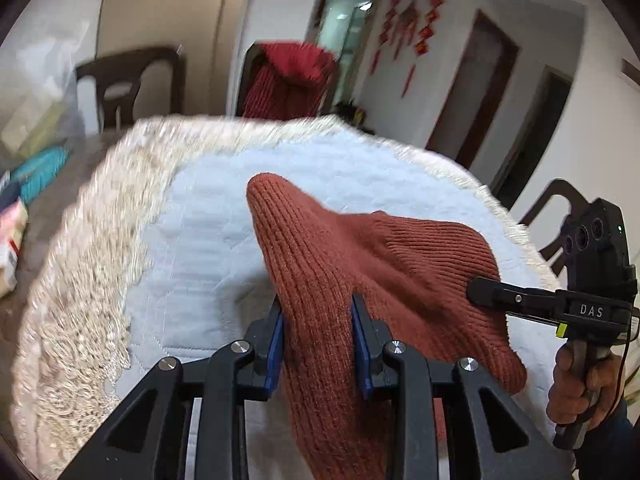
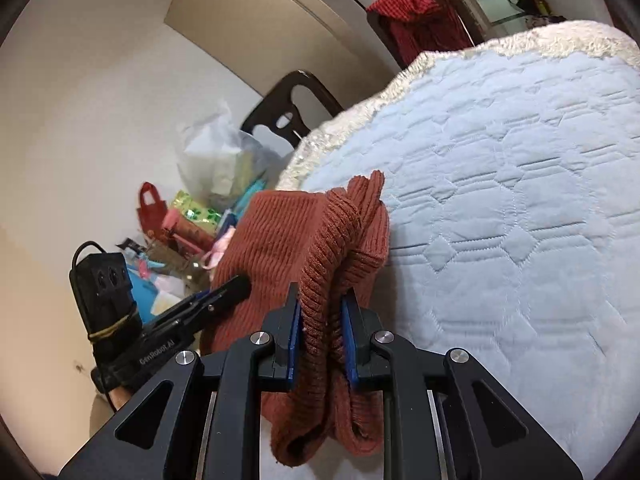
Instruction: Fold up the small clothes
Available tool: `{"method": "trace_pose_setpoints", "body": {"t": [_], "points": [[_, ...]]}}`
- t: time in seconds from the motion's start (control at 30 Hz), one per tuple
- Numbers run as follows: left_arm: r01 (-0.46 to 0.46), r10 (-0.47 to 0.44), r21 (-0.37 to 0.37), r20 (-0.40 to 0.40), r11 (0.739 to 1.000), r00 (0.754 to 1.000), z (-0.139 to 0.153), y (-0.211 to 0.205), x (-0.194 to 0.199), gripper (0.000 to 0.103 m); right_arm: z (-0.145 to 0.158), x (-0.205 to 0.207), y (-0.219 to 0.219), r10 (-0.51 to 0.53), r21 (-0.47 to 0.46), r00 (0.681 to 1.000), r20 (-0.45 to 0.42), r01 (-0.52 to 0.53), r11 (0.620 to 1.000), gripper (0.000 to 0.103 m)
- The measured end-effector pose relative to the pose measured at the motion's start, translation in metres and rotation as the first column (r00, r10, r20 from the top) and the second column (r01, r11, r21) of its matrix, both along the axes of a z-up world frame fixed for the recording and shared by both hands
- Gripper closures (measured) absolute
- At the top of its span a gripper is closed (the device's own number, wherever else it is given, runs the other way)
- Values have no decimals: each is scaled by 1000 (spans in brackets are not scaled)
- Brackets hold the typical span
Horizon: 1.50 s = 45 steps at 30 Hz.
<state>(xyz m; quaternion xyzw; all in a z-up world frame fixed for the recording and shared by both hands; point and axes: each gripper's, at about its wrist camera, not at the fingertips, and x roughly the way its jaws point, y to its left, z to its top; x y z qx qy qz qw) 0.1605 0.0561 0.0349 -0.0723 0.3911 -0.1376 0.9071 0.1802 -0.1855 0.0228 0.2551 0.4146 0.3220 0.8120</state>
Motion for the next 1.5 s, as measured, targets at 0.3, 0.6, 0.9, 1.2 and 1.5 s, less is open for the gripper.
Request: {"method": "trace_pose_setpoints", "body": {"t": [0.3, 0.6, 0.9, 1.2, 1.5], "points": [[-62, 62, 23, 22, 998, 998, -6, 11, -16, 63, -16, 7, -18, -61, -95, 997, -56, 55, 994, 76], [-60, 52, 105, 74, 993, 996, -2, -14, -67, 65, 18, -54, 22, 108, -334, 984, 140, -56, 941, 80], [-96, 86, 164, 66, 982, 994, -6, -20, -72, 65, 2, -60, 17, 109, -393, 987, 119, -54, 918, 83], [-137, 128, 179, 62, 974, 990, 2, -25, -105, 58, 14, -93, 20, 117, -461, 981, 152, -34, 887, 78], [-173, 169, 187, 35, 967, 985, -12, -23, -125, 48, 9, -124, 15, 106, -544, 976, 191, 16, 839, 59]]}}
